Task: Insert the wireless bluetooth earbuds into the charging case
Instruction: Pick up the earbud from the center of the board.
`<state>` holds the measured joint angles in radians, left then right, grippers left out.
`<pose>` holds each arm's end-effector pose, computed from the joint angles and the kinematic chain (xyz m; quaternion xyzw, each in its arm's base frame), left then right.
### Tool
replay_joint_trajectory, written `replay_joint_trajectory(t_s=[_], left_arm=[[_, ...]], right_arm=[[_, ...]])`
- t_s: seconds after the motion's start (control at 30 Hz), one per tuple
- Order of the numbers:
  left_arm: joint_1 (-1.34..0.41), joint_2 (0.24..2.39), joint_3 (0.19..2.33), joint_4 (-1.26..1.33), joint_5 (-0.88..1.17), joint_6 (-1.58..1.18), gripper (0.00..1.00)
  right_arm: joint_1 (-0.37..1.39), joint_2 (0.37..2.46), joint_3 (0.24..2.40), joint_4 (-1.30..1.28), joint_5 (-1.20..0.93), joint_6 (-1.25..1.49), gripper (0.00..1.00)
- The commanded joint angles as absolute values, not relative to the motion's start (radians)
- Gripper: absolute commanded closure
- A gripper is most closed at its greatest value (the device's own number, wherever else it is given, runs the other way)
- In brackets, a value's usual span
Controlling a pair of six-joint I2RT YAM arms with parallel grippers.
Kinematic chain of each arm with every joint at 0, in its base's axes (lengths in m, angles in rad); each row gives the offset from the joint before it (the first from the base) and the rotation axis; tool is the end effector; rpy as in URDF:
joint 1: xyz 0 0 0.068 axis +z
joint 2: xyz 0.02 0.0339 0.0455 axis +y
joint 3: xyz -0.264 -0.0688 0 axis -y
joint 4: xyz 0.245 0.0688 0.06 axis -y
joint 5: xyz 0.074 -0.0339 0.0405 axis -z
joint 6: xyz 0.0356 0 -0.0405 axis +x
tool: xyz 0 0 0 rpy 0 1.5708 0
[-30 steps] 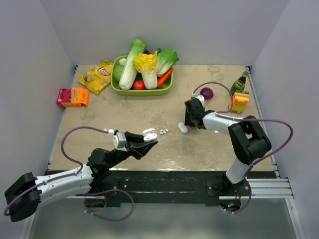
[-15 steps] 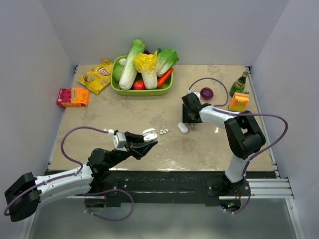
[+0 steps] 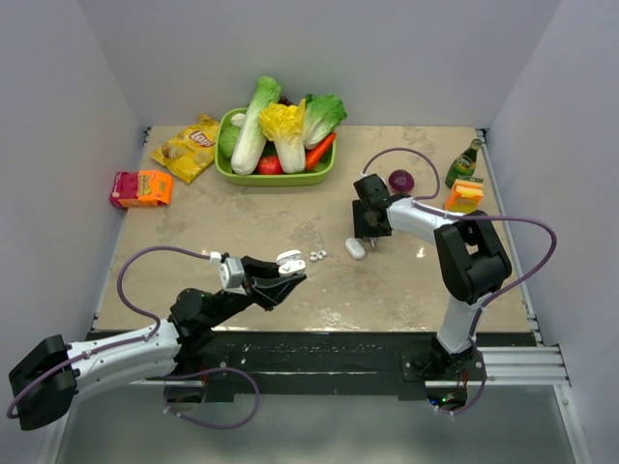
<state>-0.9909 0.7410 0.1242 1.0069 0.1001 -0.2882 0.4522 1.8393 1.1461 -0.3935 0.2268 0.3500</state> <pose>0.0852 -0.1366 0.2405 0.2304 0.5077 -0.5175 0.6491 0.3340 0.1533 0.1614 -0.0222 0.9647 -0.0082 0.2621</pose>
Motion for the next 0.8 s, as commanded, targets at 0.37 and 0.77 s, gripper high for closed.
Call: replay_joint_trajectory(t_s=[0.37, 0.77], left_arm=[[-1.003, 0.712, 0.120, 1.049, 0.107, -0.295, 1.00], [-1.012, 0.709, 0.114, 1.057, 0.106, -0.293, 1.00]], right_arm=[[0.446, 1.824, 1.095, -0.503, 0.218, 0.314, 0.48], [0.445, 1.810, 1.074, -0.491, 0.225, 0.322, 0.50]])
